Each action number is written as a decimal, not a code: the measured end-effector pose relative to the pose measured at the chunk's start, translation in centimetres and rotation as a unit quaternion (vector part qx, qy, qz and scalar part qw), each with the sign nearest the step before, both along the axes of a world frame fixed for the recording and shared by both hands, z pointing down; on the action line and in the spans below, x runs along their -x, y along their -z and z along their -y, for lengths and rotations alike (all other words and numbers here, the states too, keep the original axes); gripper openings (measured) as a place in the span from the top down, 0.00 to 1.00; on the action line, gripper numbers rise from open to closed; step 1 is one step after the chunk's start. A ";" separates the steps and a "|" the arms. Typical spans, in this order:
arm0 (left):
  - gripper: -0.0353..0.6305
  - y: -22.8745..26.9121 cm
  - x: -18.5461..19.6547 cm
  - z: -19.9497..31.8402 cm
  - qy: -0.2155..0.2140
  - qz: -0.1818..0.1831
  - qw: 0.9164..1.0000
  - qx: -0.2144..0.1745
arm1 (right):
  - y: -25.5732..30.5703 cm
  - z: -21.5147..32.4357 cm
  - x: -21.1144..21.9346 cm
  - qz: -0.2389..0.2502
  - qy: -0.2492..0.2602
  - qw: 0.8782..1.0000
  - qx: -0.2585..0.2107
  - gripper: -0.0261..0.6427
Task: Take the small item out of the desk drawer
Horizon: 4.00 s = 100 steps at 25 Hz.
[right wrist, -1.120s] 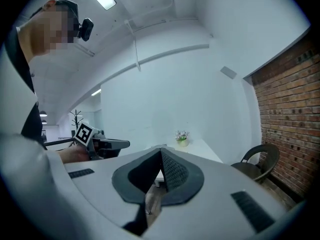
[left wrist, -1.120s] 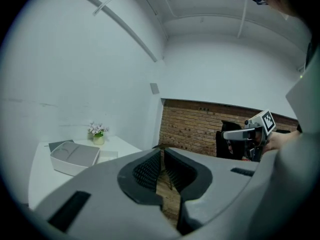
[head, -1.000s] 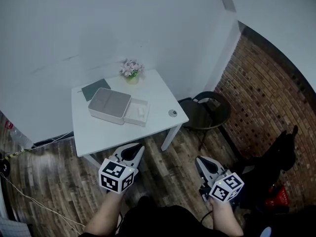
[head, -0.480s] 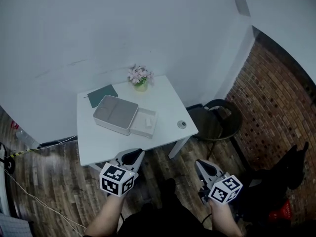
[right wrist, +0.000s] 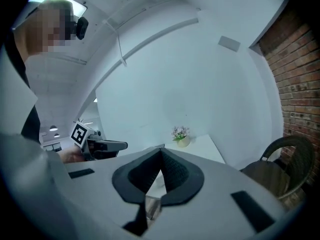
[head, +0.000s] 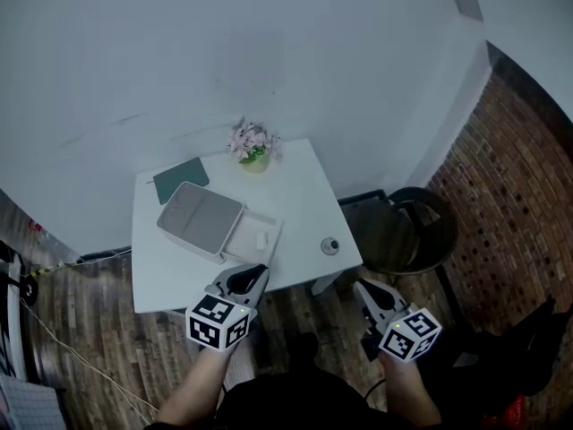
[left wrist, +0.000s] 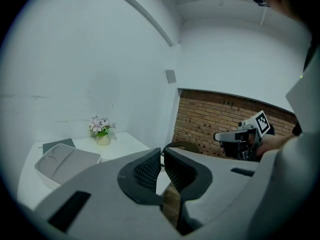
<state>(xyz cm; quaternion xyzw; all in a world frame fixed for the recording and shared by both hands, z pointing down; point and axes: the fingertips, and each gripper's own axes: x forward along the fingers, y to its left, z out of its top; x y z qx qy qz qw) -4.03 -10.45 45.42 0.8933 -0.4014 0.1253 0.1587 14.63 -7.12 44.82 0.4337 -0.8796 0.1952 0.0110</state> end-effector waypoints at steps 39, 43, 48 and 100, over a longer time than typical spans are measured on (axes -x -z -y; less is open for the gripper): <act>0.90 -7.9 6.5 17.0 -0.054 0.053 0.995 0.072 | -3.1 21.3 11.9 -0.018 0.099 0.994 0.047 0.95; 0.87 -9.9 6.2 16.7 -0.084 0.062 0.990 0.094 | -4.5 20.6 12.7 -0.019 0.101 0.992 0.070 0.96; 0.84 -12.4 5.1 18.0 -0.102 0.063 0.985 0.126 | -6.3 21.8 12.1 -0.030 0.091 0.991 0.092 0.96; 0.58 -25.0 2.4 15.4 -0.381 0.422 0.804 0.172 | -8.7 23.9 6.0 -0.035 0.024 0.988 0.147 0.96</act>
